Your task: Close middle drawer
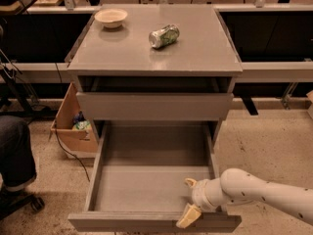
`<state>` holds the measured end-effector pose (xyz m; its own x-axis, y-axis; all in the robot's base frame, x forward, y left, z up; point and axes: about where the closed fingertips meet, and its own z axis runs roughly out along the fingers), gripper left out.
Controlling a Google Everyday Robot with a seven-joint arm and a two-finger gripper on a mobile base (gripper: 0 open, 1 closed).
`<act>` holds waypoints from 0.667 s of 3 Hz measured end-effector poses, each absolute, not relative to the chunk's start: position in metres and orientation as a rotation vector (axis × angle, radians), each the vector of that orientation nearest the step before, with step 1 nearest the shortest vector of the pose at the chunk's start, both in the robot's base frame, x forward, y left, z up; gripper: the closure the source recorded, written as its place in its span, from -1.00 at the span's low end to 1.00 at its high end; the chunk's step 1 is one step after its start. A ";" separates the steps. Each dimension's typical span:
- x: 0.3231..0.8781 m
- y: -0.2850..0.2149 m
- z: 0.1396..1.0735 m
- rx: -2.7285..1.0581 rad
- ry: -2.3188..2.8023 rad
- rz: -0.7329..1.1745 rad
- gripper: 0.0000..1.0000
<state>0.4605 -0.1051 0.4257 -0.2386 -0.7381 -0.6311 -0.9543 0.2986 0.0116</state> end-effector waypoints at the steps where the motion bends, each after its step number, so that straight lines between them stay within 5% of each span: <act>1: 0.493 -0.094 0.447 -1.521 1.987 0.510 -0.17; 2: 0.517 -0.088 0.464 -1.530 1.940 0.479 0.30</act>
Offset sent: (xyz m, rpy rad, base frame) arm 0.0863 0.0215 0.0603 0.0137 -0.1722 0.0446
